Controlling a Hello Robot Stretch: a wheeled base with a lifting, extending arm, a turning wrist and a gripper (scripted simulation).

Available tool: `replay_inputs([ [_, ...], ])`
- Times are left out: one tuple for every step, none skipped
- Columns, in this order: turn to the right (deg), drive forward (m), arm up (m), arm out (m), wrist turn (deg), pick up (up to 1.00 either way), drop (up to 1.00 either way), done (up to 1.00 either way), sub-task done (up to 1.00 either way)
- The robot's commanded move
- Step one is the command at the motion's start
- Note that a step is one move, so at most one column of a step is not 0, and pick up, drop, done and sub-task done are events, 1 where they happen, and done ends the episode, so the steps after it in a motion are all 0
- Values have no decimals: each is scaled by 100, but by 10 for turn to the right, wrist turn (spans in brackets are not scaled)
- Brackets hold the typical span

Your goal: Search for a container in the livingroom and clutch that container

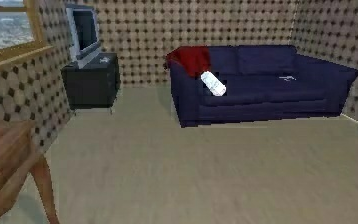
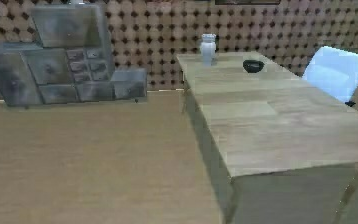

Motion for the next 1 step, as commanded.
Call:
replay_inputs([
  [360, 0, 0, 0, 0, 0, 0, 0, 0],
])
